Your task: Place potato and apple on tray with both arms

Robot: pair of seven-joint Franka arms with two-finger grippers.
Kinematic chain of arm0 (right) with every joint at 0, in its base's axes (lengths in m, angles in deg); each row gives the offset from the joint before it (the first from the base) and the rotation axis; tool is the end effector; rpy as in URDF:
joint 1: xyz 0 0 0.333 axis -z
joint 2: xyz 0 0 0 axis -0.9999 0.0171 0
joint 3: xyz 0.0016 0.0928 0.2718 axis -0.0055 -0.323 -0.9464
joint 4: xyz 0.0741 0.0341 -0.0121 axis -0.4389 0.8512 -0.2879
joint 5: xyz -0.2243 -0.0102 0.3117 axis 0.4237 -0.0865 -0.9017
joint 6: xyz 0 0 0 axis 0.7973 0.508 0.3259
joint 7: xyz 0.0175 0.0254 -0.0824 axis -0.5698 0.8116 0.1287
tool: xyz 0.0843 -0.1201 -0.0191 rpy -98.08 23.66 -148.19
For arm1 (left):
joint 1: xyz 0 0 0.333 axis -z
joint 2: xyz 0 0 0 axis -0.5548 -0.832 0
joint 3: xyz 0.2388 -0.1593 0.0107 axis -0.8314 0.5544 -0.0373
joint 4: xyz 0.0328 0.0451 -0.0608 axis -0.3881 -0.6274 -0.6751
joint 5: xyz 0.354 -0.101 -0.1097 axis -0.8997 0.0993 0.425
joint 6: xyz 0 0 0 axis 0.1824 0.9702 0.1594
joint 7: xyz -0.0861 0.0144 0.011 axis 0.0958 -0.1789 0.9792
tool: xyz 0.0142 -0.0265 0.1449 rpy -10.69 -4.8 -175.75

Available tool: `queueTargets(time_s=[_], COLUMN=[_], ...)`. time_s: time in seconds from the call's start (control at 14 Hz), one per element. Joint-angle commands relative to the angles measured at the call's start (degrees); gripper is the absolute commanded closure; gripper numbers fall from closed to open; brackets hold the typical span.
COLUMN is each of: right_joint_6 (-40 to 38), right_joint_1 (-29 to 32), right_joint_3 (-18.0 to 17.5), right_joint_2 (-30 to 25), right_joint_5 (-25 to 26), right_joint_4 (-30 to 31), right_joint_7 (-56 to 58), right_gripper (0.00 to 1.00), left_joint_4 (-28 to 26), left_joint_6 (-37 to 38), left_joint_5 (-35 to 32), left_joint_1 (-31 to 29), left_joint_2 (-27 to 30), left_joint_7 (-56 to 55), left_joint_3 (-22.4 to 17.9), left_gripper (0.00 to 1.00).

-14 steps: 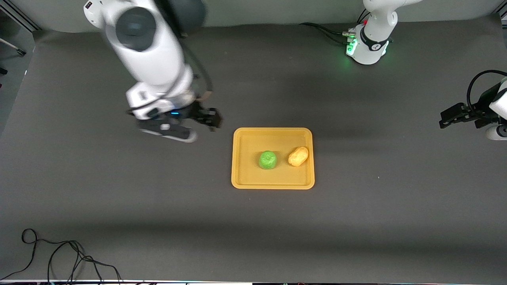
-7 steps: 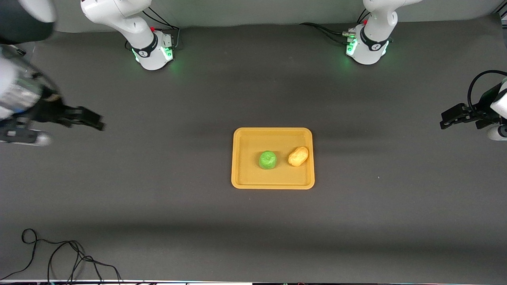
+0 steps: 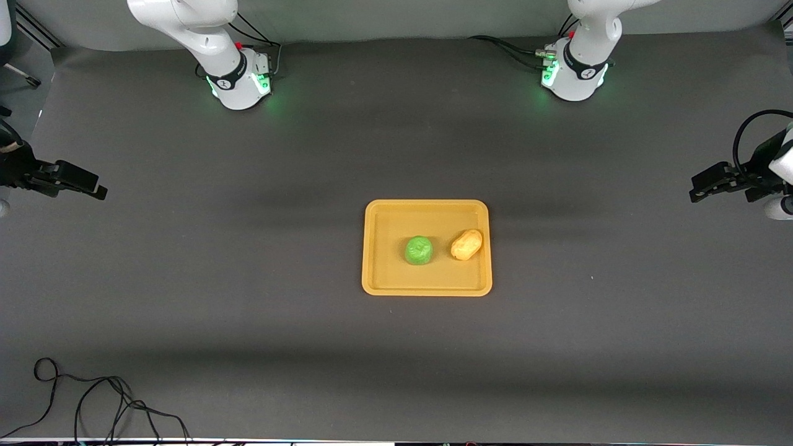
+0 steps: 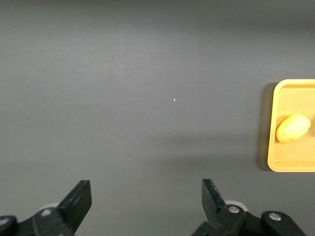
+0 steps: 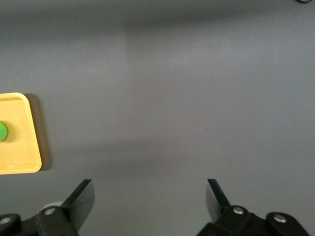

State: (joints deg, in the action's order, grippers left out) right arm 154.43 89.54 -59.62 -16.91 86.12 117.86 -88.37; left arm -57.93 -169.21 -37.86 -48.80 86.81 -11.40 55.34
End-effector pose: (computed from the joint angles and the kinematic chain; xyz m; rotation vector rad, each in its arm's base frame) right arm 0.5524 -0.0293 0.5410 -3.0810 0.1891 0.0413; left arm 0.5586 0.0221 0.5074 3.1339 -0.0047 0.0108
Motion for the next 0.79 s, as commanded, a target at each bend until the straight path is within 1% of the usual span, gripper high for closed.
queueTargets(time_s=[0.0,0.21,0.36,0.57,0.71], right_joint_6=[0.87,0.78,0.78,0.78,0.78], right_joint_1=[0.27,0.1,-0.17,-0.17,-0.08], right_joint_3=[-0.52,-0.52,-0.69,-0.69,-0.69], right_joint_2=[-1.24,-1.14,-1.06,-0.88,-0.88], right_joint_5=[1.65,2.88,5.51,5.34,5.26], right_joint_4=[1.42,1.24,1.24,1.15,1.15], right_joint_7=[2.25,2.7,2.61,2.35,2.44], right_gripper=[0.0,0.0,0.0,0.0,0.0], left_joint_4=[1.69,2.13,2.04,2.3,2.22], left_joint_6=[0.1,0.1,0.1,-0.16,-2.09], left_joint_5=[0.22,0.3,0.05,0.39,0.4], left_joint_1=[-0.37,-0.72,-0.72,-0.64,-0.63], left_joint_2=[-0.97,-1.15,-1.5,-1.5,-1.59], left_joint_7=[0.7,0.79,0.7,0.7,0.0], left_joint_3=[0.26,0.17,0.17,0.26,0.26], left_gripper=[0.0,0.0,0.0,0.0,0.0])
